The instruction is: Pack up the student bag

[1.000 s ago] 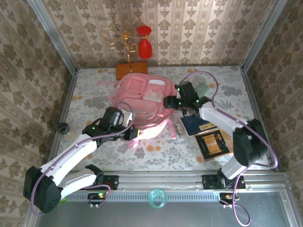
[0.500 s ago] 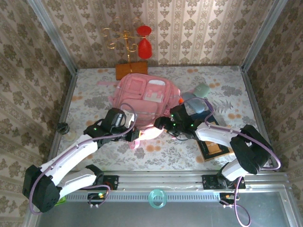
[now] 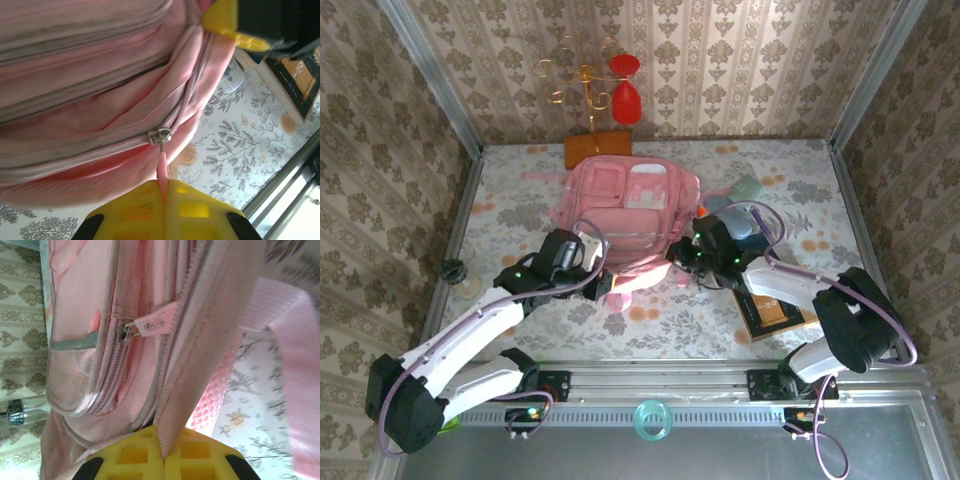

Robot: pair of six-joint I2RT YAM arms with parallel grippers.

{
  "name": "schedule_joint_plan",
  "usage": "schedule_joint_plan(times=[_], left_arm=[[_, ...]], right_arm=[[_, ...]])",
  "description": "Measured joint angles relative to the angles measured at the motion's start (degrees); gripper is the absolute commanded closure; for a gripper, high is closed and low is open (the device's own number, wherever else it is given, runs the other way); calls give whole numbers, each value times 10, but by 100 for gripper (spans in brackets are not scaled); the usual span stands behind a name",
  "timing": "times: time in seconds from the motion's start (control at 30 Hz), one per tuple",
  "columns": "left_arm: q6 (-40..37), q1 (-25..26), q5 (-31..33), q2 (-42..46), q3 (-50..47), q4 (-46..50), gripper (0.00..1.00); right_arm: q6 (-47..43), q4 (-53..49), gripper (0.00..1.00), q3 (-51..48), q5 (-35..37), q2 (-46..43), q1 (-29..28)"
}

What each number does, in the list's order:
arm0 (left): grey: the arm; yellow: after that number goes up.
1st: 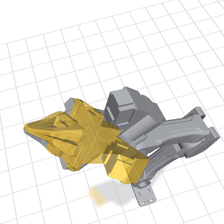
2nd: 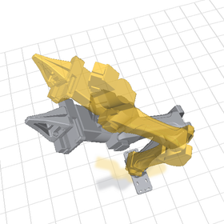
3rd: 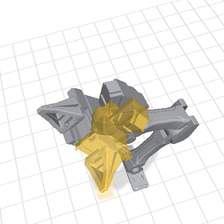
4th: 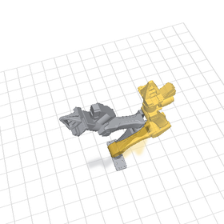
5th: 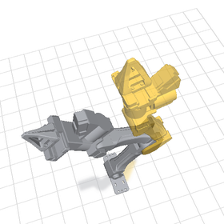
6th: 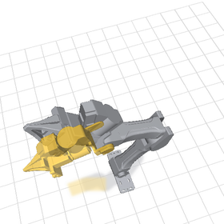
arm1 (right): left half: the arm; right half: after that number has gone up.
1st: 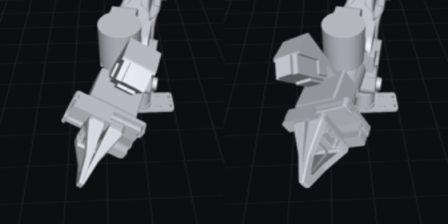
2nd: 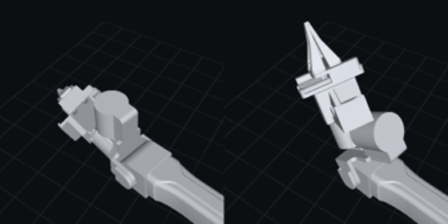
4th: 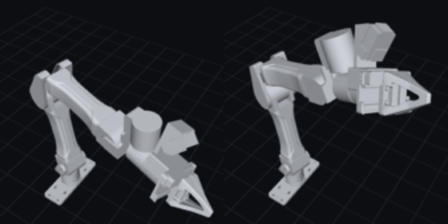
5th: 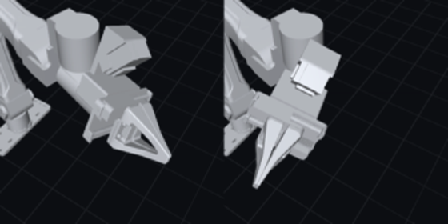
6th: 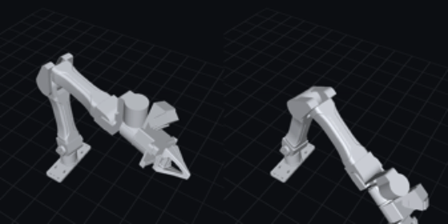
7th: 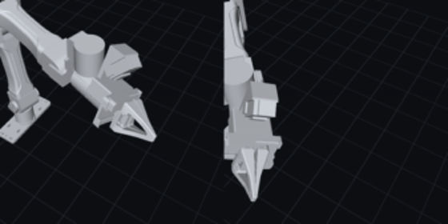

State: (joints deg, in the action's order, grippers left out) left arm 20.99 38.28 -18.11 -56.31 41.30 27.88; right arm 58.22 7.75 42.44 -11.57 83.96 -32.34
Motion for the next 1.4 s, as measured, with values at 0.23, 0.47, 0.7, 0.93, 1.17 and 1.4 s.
schedule_joint_plan(times=[0.23,0.47,0.7,0.93,1.17,1.4], left_arm=[[-3,-2,26,14,5,9,100],[-2,-23,29,38,-8,-13,100],[15,30,3,42,-41,-93,100],[30,37,3,4,-40,-117,100],[30,39,3,-13,-34,-118,100],[29,47,3,-24,-30,-121,100]], right_arm=[[-85,-77,100,55,-65,-19,90],[-121,-127,93,105,-116,14,150],[-182,-181,58,164,-123,60,174],[-216,-241,22,105,-81,-77,146],[-120,-195,8,-14,-39,-177,19],[-12,-130,11,-78,26,-162,-70]])
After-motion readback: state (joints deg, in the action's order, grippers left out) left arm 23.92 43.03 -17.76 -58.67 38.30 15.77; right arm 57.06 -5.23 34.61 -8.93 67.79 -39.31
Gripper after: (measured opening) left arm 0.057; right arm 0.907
